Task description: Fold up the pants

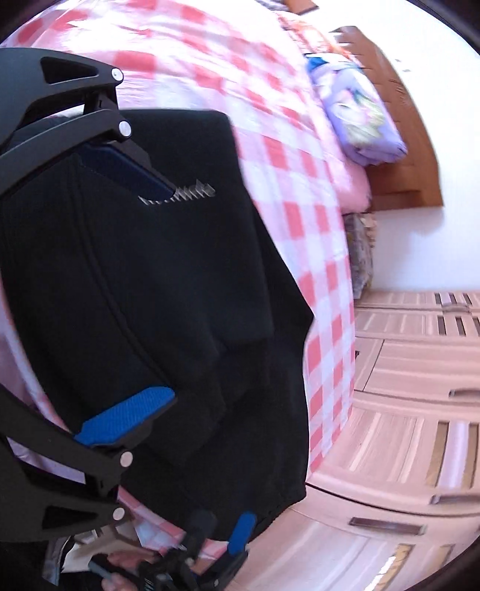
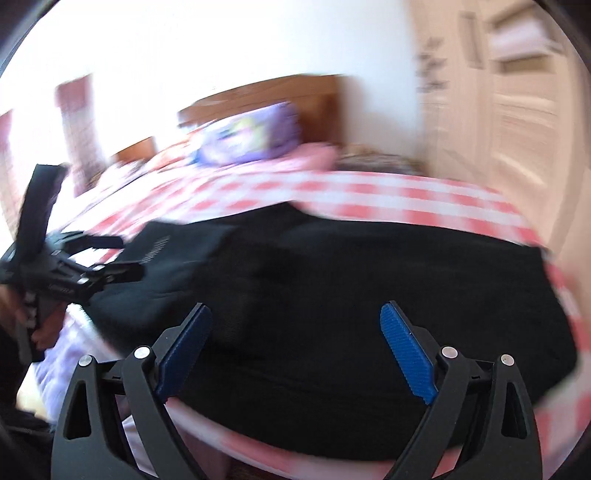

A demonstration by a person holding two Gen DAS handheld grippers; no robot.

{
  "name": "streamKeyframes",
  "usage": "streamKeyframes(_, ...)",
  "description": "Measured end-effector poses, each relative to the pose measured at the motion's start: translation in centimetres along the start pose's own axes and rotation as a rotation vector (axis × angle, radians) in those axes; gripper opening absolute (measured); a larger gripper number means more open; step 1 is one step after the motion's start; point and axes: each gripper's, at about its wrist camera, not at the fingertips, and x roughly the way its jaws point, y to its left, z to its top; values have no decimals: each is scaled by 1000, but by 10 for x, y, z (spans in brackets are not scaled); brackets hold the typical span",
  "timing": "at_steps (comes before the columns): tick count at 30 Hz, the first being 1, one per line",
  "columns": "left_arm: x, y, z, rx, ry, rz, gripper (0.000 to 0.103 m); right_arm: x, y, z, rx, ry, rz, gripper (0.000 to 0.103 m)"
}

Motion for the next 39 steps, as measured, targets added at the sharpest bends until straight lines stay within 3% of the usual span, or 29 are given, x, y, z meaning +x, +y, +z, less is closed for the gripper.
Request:
streamKeyframes(5, 40, -45, 11, 58, 57, 1, 101, -54, -106, -35, 451, -74, -86, 90)
streamKeyframes(7, 60, -56, 5, 81, 111, 25, 102, -68, -132, -51, 559, -83, -91, 90)
streamKeyframes(9, 66, -51, -2, 15, 96, -11, 102, -72, -152, -64, 622, -52, -104, 90)
streamKeyframes(13, 68, -50, -5, 15, 106, -6, 102, -63, -170, -71, 649, -3, -98, 90)
streamKeyframes(17, 70, -53, -2, 4, 143, 21, 102, -34, -174, -54, 598, 77, -94, 90)
streamKeyframes(23, 72, -56, -2, 3, 136, 21, 102, -4, -179, -35, 650, 149, -23, 94)
streamKeyframes(32, 68, -55, -6, 3, 114, 16, 102, -5, -164, -34, 554, 258, -39, 93)
streamKeyframes(33, 67, -54, -7, 3, 110, 14, 102, -6, -160, -33, 544, 263, -58, 87)
streamKeyframes(34, 65, -54, -8, 3, 108, 14, 102, -3, -158, -31, 540, 260, -62, 70)
streamKeyframes(37, 65, -53, -8, 4, 109, 12, 102, 0, -155, -31, 547, 238, -106, 53)
streamKeyframes(39, 64, -53, -8, 6, 112, 14, 102, -3, -161, -37, 606, 189, -82, 42)
